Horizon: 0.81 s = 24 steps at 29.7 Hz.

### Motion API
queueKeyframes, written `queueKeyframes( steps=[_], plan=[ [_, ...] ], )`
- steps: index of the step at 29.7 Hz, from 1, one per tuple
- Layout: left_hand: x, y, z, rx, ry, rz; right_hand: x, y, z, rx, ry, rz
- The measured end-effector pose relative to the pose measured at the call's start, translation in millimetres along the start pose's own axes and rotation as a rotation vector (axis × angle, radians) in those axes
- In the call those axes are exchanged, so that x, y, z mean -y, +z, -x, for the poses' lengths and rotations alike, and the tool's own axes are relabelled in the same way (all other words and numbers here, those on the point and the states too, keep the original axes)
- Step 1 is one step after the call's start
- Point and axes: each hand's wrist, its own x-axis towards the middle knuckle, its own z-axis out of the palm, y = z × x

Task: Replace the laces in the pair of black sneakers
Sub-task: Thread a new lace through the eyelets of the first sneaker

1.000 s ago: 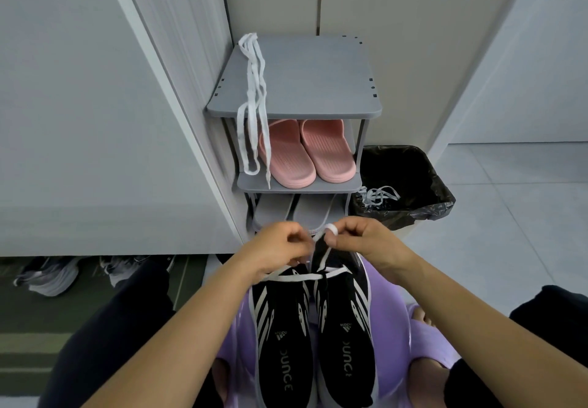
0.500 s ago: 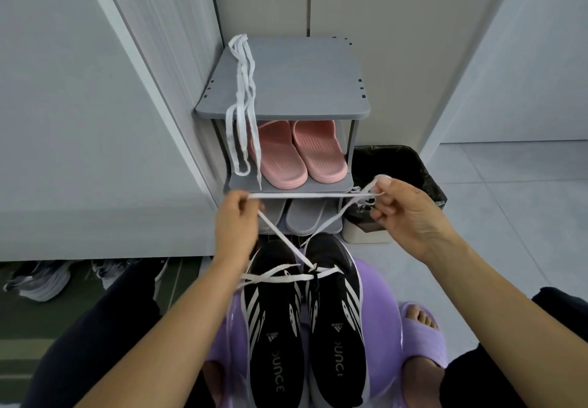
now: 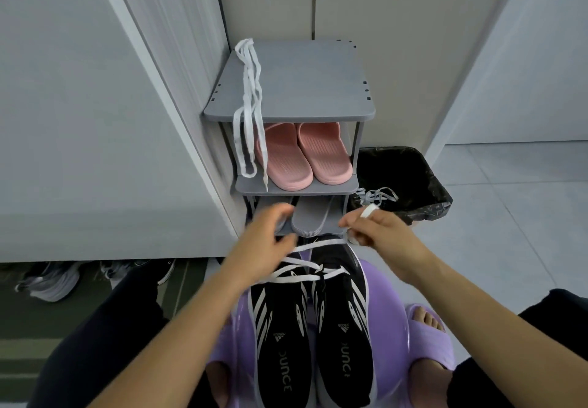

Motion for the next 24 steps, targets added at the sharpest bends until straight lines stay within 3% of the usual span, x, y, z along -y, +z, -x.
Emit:
queueKeyframes(
  steps=[2,5,9,11,15,18,22,24],
  plan=[
    [-18.3,20.2,2.1,0.124,0.064,0.227,0.1,13.4,3.5,0.102,-0.043,0.009],
    [-24.5,30.6,0.3,0.229,-0.010,0.473,2.2,18.4,4.6,0.134,-0.097,-0.021],
    [-17.3,18.1,-4.4,0.121,-0.059,0.536,1.0,11.9,-1.4,-0.029,-0.098,-0.059],
    [-10.3,6.2,-7.6,0.086,-0.036,0.420,-3.1,5.6,-7.6,-0.120,-0.053,-0.148],
    [18.4,-7.8,-13.2,-0.104,0.143,-0.210,-7.7,-9.8,-16.1,-0.222,0.002,-0.286],
    [28.9,-14.4,-14.3,-0.063,0.001,-0.452,-6.1,-13.5,-14.1,-0.147,-0.053,-0.189],
    [23.0,-16.1,-9.4,0.026,-0.058,-0.297,0.8,-6.5,-4.7,0.022,-0.131,0.077],
    [9.1,-5.1,-5.8,0.103,0.028,-0.020,3.2,1.6,0.2,0.131,-0.200,0.206]
  ],
)
